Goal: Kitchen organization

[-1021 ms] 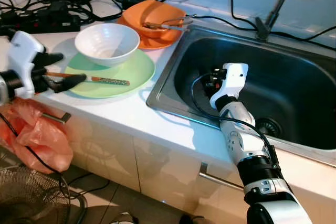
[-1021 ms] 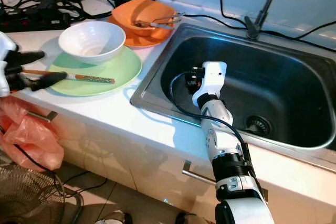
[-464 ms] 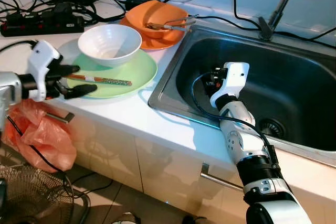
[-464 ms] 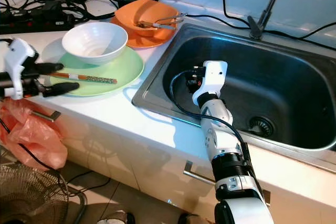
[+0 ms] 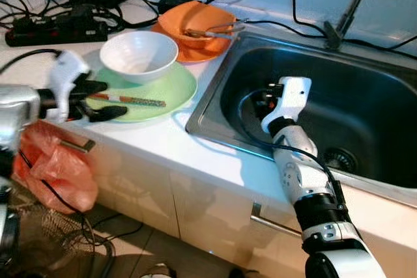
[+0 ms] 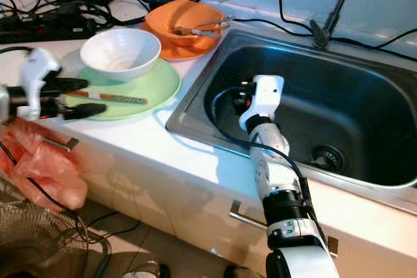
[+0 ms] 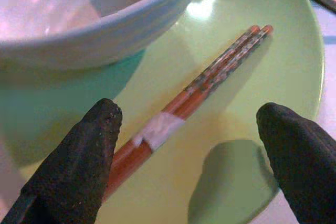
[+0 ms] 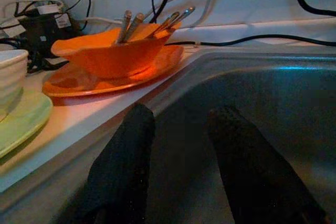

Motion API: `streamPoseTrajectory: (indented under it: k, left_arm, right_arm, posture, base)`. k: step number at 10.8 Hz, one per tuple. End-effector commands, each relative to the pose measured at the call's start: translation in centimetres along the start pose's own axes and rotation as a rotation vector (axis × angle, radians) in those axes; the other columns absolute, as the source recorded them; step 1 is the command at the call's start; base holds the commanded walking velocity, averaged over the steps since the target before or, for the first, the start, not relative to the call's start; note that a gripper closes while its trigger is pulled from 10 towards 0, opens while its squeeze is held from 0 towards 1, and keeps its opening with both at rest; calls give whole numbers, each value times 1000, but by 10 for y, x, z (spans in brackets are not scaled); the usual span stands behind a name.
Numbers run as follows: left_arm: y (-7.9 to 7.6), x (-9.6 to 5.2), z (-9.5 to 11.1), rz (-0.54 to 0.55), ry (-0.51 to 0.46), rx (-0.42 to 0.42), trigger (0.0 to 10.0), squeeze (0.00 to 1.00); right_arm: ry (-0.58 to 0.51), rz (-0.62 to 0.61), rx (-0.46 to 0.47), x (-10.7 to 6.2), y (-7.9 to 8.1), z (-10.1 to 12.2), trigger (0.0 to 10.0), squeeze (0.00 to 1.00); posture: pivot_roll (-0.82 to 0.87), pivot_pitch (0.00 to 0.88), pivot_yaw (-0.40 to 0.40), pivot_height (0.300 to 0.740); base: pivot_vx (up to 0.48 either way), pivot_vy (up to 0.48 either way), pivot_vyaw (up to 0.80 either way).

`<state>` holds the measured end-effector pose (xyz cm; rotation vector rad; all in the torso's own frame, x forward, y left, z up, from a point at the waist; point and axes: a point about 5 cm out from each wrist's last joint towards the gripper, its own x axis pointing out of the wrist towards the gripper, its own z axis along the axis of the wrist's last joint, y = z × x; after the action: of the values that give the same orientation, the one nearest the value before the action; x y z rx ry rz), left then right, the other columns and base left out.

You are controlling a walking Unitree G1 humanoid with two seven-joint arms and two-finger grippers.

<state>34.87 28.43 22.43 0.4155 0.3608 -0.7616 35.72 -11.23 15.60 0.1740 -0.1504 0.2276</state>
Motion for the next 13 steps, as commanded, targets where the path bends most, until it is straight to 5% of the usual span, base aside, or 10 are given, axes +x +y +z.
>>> streamPoseTrajectory:
  k: [1,6,13]
  left_arm:
    - [-1,2,4,-34,18,29,10000,0]
    - [-2,13,12,-86,72,75,10000,0]
    - [-3,24,0,-36,171,17,10000,0]
  right_arm:
    - [54,-23,8,-8,-4,-15,10000,0]
    - [54,-33,12,-9,-4,-15,10000,0]
    - [59,-37,15,-11,-5,-17,10000,0]
  posture:
    - [87,77,33,740]
    - [83,85,47,740]
    - [86,97,44,740]
  base:
    - [0,0,0]
    - [0,0,0]
    - [0,0,0]
